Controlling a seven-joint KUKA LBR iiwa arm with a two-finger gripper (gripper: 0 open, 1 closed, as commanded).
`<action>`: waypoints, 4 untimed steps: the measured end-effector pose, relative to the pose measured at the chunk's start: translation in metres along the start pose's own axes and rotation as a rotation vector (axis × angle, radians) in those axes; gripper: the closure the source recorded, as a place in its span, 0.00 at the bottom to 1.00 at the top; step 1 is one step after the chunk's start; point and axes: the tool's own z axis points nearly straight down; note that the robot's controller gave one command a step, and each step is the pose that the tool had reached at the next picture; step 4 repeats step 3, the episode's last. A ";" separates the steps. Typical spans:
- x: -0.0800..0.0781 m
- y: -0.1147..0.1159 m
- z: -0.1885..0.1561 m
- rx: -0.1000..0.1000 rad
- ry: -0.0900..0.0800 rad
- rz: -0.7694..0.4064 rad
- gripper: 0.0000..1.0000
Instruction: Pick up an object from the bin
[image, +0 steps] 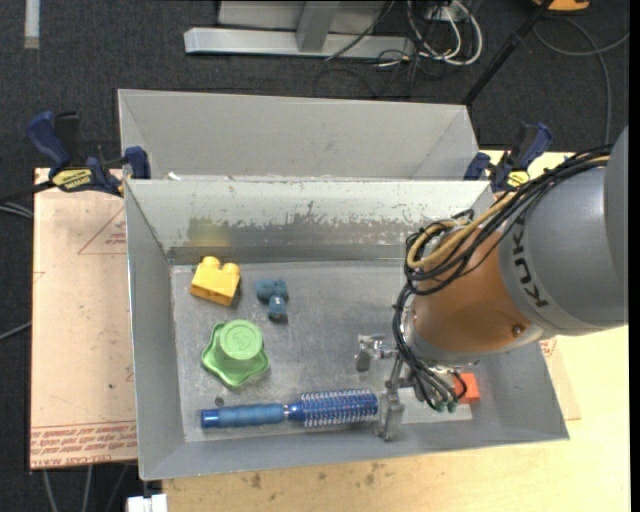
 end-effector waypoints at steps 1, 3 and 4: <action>-0.006 0.047 0.018 0.000 -0.015 -0.047 0.00; -0.046 0.013 -0.171 0.003 -0.008 -0.095 1.00; -0.046 0.013 -0.171 0.003 -0.008 -0.095 1.00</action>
Offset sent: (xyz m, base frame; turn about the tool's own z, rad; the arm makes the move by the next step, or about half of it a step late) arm -0.0007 0.0438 -0.0193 -0.0428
